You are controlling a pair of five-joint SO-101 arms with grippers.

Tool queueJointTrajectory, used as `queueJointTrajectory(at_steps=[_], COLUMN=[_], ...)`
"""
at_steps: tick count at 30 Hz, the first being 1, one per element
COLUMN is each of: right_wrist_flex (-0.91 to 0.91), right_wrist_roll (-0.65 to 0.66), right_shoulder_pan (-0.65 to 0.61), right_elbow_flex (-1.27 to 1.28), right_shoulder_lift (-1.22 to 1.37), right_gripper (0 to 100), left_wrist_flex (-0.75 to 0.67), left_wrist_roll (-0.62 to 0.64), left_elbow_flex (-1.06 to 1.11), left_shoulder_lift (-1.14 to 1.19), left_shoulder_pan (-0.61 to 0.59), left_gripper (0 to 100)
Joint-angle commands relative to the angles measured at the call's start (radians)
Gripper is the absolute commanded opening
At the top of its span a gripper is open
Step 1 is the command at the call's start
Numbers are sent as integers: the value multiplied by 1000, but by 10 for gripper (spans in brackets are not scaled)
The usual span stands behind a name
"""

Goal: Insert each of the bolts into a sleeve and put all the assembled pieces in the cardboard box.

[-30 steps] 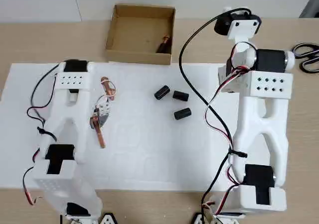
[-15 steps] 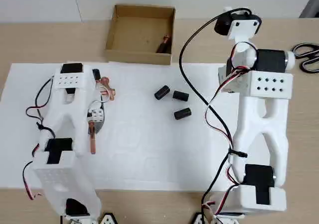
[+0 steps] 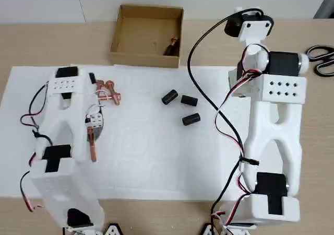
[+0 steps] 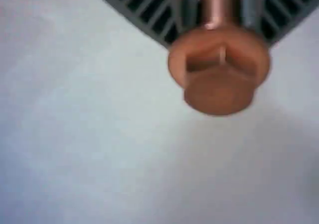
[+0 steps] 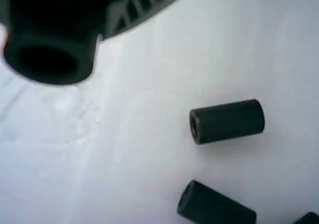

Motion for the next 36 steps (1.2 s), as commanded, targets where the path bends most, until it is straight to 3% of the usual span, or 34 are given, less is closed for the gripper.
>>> queueJointTrajectory(at_steps=[1,6,10,17,33,36], right_wrist_flex=[-2,-2,2,5,4,4], right_wrist_roll=[2,2,2,2,2,2], right_shoulder_pan=[-5,-5,-5,-1,-5,-5], right_elbow_flex=[-46,-46,-46,-46,-46,-46], right_shoulder_lift=[-64,-64,-64,-65,-65,-65], right_gripper=[7,7,7,7,7,7], left_wrist_flex=[-34,-40,32,31,29,-41], left_wrist_roll=[-28,-21,-21,-17,-18,-23], left_elbow_flex=[-56,-56,-54,-58,-197,-197], left_shoulder_lift=[-12,-18,-18,-18,-9,23], left_shoulder_pan=[-60,-74,18,98,129,144], left_gripper=[6,6,6,6,6,6])
